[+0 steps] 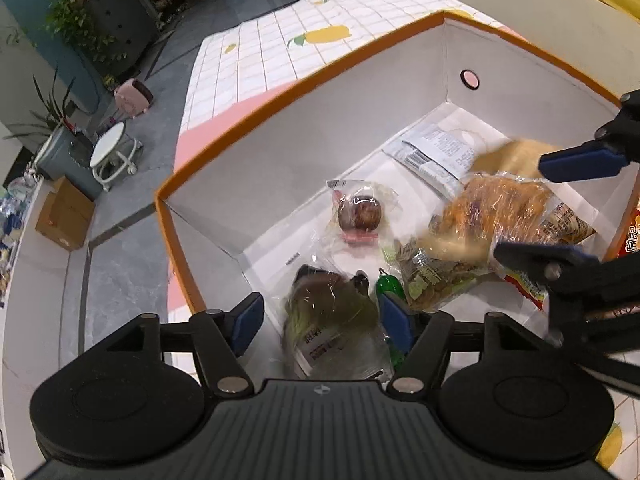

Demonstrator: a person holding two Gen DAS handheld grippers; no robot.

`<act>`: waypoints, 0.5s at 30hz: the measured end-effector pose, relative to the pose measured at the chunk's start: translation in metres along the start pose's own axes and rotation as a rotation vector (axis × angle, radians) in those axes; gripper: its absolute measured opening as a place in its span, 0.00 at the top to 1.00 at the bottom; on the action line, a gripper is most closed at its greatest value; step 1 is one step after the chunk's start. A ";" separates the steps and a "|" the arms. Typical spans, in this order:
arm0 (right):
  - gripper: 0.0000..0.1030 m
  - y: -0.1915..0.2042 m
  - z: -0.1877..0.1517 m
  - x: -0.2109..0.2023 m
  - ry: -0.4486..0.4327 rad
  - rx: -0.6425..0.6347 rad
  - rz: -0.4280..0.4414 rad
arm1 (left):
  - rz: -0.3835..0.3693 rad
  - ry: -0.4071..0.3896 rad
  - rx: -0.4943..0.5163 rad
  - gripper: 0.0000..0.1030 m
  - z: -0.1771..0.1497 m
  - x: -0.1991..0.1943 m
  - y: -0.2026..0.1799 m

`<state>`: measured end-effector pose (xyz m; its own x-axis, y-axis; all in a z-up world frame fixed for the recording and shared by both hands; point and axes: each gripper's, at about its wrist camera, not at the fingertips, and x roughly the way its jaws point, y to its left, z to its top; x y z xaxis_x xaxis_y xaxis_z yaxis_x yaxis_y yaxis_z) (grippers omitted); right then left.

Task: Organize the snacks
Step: 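Open both tools to drop the brown pouch and peanut bag into the box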

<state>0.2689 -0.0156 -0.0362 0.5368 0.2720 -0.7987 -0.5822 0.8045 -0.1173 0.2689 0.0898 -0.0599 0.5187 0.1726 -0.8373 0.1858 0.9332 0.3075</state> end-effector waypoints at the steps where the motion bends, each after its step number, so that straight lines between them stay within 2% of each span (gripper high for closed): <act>1: 0.47 -0.001 -0.001 -0.002 -0.002 -0.002 0.003 | 0.003 -0.003 0.009 0.17 0.001 -0.002 0.000; 4: 0.45 -0.003 -0.003 -0.008 -0.001 -0.003 0.007 | 0.016 -0.013 0.028 0.16 0.005 -0.008 -0.001; 8: 0.44 -0.007 -0.004 -0.019 -0.004 0.022 0.015 | 0.026 -0.039 0.001 0.16 0.008 -0.020 0.003; 11: 0.43 -0.012 -0.005 -0.031 -0.024 0.058 0.013 | 0.056 -0.080 -0.039 0.16 0.007 -0.033 0.004; 15: 0.43 -0.018 -0.013 -0.052 -0.083 0.119 -0.004 | 0.058 -0.157 -0.101 0.16 0.001 -0.059 0.004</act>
<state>0.2435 -0.0506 -0.0002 0.5906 0.3070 -0.7463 -0.5059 0.8613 -0.0461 0.2399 0.0826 -0.0090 0.6511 0.1830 -0.7366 0.0716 0.9514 0.2997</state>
